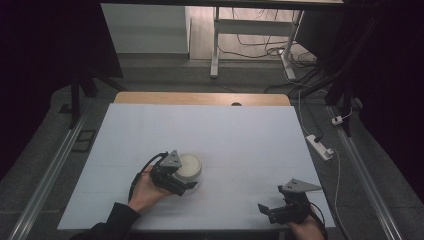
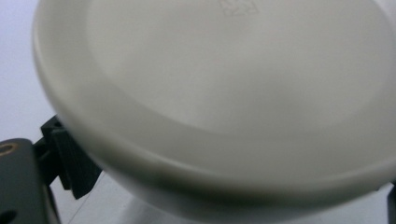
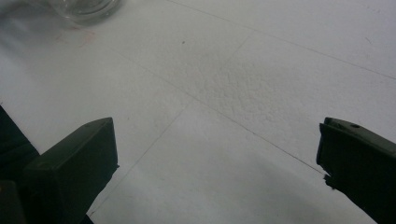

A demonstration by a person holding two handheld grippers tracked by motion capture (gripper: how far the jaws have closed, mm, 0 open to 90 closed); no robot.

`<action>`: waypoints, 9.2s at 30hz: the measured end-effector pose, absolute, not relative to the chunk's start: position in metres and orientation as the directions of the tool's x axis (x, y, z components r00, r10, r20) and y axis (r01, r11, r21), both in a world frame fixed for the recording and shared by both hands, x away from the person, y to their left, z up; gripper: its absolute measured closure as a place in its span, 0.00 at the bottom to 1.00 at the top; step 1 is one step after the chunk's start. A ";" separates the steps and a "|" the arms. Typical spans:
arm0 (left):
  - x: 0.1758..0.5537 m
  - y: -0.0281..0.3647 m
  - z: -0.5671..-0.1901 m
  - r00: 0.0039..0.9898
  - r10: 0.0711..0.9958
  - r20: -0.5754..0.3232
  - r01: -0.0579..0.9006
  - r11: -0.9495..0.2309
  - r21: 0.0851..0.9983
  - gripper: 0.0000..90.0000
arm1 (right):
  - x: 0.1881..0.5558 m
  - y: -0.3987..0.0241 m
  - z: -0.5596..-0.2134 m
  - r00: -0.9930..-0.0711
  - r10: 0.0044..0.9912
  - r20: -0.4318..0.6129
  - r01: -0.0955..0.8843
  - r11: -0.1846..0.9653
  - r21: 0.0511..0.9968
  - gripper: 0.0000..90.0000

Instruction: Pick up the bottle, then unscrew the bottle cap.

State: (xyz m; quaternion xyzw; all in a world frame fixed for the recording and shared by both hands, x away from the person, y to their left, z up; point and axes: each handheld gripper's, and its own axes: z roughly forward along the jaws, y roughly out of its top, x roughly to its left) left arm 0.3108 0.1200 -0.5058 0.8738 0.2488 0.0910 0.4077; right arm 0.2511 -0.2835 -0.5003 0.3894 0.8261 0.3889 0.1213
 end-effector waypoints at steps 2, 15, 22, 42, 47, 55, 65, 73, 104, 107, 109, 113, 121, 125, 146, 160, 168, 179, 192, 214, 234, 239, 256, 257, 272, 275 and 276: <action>0.311 0.120 -0.502 0.861 0.506 -0.042 0.356 -0.543 0.760 0.08 | 0.251 -0.284 -0.500 -0.666 0.739 0.104 0.551 0.393 0.736 0.00; 0.316 0.116 -0.479 0.874 0.485 -0.013 0.319 -0.554 0.769 0.08 | 0.251 -0.284 -0.500 -0.662 0.742 0.104 0.553 0.390 0.736 0.00; 0.319 0.109 -0.467 0.888 0.461 0.000 0.295 -0.568 0.768 0.08 | 0.251 -0.284 -0.500 -0.662 0.742 0.104 0.552 0.389 0.737 0.00; 0.314 0.089 -0.450 0.915 0.402 -0.024 0.275 -0.579 0.768 0.08 | 0.251 -0.284 -0.500 -0.662 0.742 0.101 0.550 0.390 0.739 0.00; 0.314 0.089 -0.455 0.912 0.407 -0.044 0.293 -0.574 0.765 0.08 | 0.250 -0.284 -0.500 -0.665 0.741 0.098 0.547 0.393 0.739 0.00; 0.312 0.087 -0.456 0.915 0.401 -0.041 0.290 -0.583 0.759 0.08 | 0.249 -0.283 -0.499 -0.666 0.741 0.087 0.536 0.396 0.745 0.00; 0.311 0.088 -0.458 0.911 0.410 -0.047 0.298 -0.575 0.762 0.08 | 0.249 -0.283 -0.498 -0.668 0.738 0.094 0.530 0.383 0.756 0.00; 0.311 0.091 -0.457 0.910 0.412 -0.046 0.297 -0.571 0.765 0.08 | 0.246 -0.275 -0.489 -0.716 0.694 0.082 0.470 0.391 0.792 0.00; 0.309 0.091 -0.456 0.921 0.388 -0.042 0.278 -0.574 0.770 0.08 | 0.268 -0.216 -0.456 -0.826 0.553 0.109 0.366 0.378 0.851 0.00; 0.309 0.091 -0.456 0.923 0.384 -0.041 0.274 -0.577 0.770 0.08 | 0.270 -0.207 -0.450 -0.827 0.553 0.104 0.357 0.373 0.856 0.00; 0.309 0.091 -0.455 0.927 0.374 -0.036 0.266 -0.583 0.767 0.08 | 0.272 -0.202 -0.447 -0.831 0.546 0.102 0.351 0.374 0.858 0.00; 0.308 0.091 -0.455 0.930 0.365 -0.038 0.260 -0.582 0.770 0.08 | 0.275 -0.194 -0.442 -0.841 0.534 0.089 0.334 0.383 0.861 0.00; 0.307 0.091 -0.455 0.936 0.350 -0.041 0.253 -0.587 0.769 0.08 | 0.284 -0.172 -0.432 -0.866 0.489 0.105 0.317 0.374 0.871 0.00; 0.307 0.090 -0.455 0.939 0.341 -0.040 0.247 -0.591 0.768 0.08 | 0.288 -0.158 -0.428 -0.880 0.465 0.098 0.302 0.386 0.872 0.00; 0.304 0.088 -0.453 0.955 0.293 -0.054 0.225 -0.590 0.776 0.08 | 0.304 -0.109 -0.428 -0.925 0.368 0.095 0.245 0.388 0.888 0.05; 0.303 0.092 -0.451 0.983 0.173 -0.062 0.156 -0.605 0.781 0.08 | 0.303 -0.113 -0.426 -0.968 0.238 0.072 0.165 0.400 0.901 0.08; 0.301 0.092 -0.452 0.996 0.058 -0.072 0.093 -0.615 0.783 0.08 | 0.314 -0.118 -0.429 -0.993 0.003 0.121 0.112 0.404 0.908 0.08; 0.301 0.091 -0.456 0.997 0.060 -0.058 0.083 -0.622 0.779 0.08 | 0.320 -0.111 -0.435 -0.984 -0.067 0.165 0.124 0.409 0.904 0.00; 0.308 0.097 -0.456 0.952 0.301 -0.048 0.226 -0.591 0.775 0.08 | 0.316 -0.115 -0.421 -0.952 0.289 0.102 0.217 0.399 0.891 0.00; 0.305 0.099 -0.449 0.974 0.214 -0.070 0.184 -0.580 0.794 0.08 | 0.307 -0.109 -0.424 -0.965 0.250 0.074 0.168 0.380 0.910 0.08; 0.295 0.092 -0.449 0.998 0.015 -0.056 0.054 -0.601 0.798 0.08 | 0.311 -0.121 -0.424 -0.991 -0.061 0.117 0.086 0.374 0.924 0.00; 0.301 0.094 -0.449 0.982 0.180 -0.059 0.156 -0.591 0.791 0.08 | 0.314 -0.124 -0.416 -0.989 0.112 0.098 0.133 0.365 0.922 0.00; 0.300 0.087 -0.446 0.920 0.391 -0.023 0.267 -0.582 0.768 0.08 | 0.305 -0.107 -0.425 -0.926 0.379 0.009 0.167 0.387 0.907 0.03; 0.299 0.087 -0.446 0.922 0.386 -0.023 0.263 -0.583 0.769 0.08 | 0.306 -0.107 -0.425 -0.928 0.373 0.019 0.172 0.381 0.909 0.06; 0.303 0.096 -0.448 0.988 0.128 -0.083 0.144 -0.601 0.786 0.08 | 0.308 -0.114 -0.423 -0.983 0.151 0.100 0.151 0.383 0.911 0.08; 0.302 0.096 -0.448 0.990 0.115 -0.081 0.135 -0.606 0.784 0.08 | 0.306 -0.114 -0.422 -0.988 0.130 0.081 0.127 0.397 0.909 0.08; 0.302 0.095 -0.448 0.990 0.117 -0.080 0.136 -0.609 0.781 0.08 | 0.306 -0.114 -0.423 -0.988 0.130 0.078 0.124 0.398 0.909 0.08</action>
